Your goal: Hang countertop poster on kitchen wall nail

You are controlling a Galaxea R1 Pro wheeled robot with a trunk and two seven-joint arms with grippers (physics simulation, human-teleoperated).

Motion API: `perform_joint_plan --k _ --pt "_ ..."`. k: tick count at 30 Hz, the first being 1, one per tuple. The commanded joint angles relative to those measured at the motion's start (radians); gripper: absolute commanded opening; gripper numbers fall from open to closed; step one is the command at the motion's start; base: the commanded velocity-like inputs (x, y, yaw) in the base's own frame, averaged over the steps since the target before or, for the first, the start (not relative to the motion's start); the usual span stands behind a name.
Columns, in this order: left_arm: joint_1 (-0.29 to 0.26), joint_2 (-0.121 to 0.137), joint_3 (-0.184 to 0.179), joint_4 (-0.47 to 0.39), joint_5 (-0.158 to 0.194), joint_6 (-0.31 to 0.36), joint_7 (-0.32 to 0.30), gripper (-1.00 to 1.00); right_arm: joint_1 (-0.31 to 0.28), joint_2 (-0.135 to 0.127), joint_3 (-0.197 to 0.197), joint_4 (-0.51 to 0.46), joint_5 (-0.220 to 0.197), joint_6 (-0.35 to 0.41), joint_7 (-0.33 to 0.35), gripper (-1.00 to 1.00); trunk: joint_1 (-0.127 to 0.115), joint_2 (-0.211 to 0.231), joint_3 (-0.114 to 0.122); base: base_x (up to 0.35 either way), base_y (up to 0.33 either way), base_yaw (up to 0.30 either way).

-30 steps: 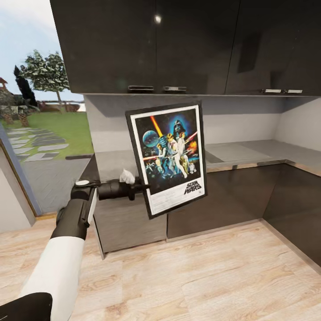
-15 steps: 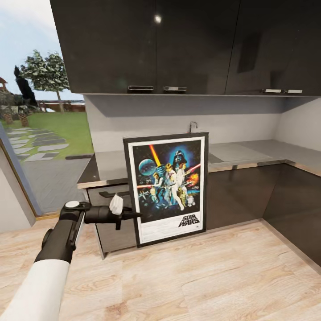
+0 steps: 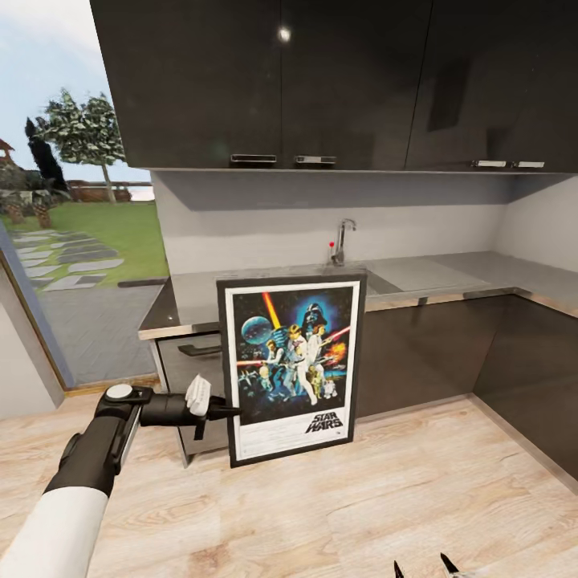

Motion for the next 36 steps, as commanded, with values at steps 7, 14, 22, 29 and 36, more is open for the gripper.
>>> perform_joint_plan --k 7,14,22,29,36 --pt "0.003 0.005 0.001 0.010 -0.005 -0.037 -0.006 -1.00 -0.004 -0.097 -0.041 -0.286 -0.008 0.342 0.382 1.00 0.000 -0.001 -0.001 0.000 0.000 0.000" --pt "0.022 0.005 0.000 0.006 -0.005 -0.039 -0.006 -1.00 -0.058 -0.119 -0.118 -0.376 -0.006 0.498 0.635 1.00 0.000 -0.001 -0.001 0.000 0.000 0.000" --pt "0.027 0.005 0.000 0.002 -0.003 -0.040 -0.006 -1.00 -0.204 -0.204 -0.171 -0.390 -0.005 0.605 0.961 1.00 0.000 -0.001 -0.001 0.000 0.000 0.000" --pt "0.043 0.004 0.000 -0.003 -0.002 -0.040 -0.006 -1.00 -0.356 -0.239 -0.174 -0.315 -0.006 0.747 1.123 1.00 0.000 -0.001 -0.001 0.000 0.000 0.000" --pt "0.052 0.007 -0.109 -0.005 0.061 -0.039 -0.006 -1.00 -0.496 -0.268 -0.174 -0.141 -0.003 0.785 1.302 1.00 0.000 -0.001 -0.001 0.000 0.000 0.000"
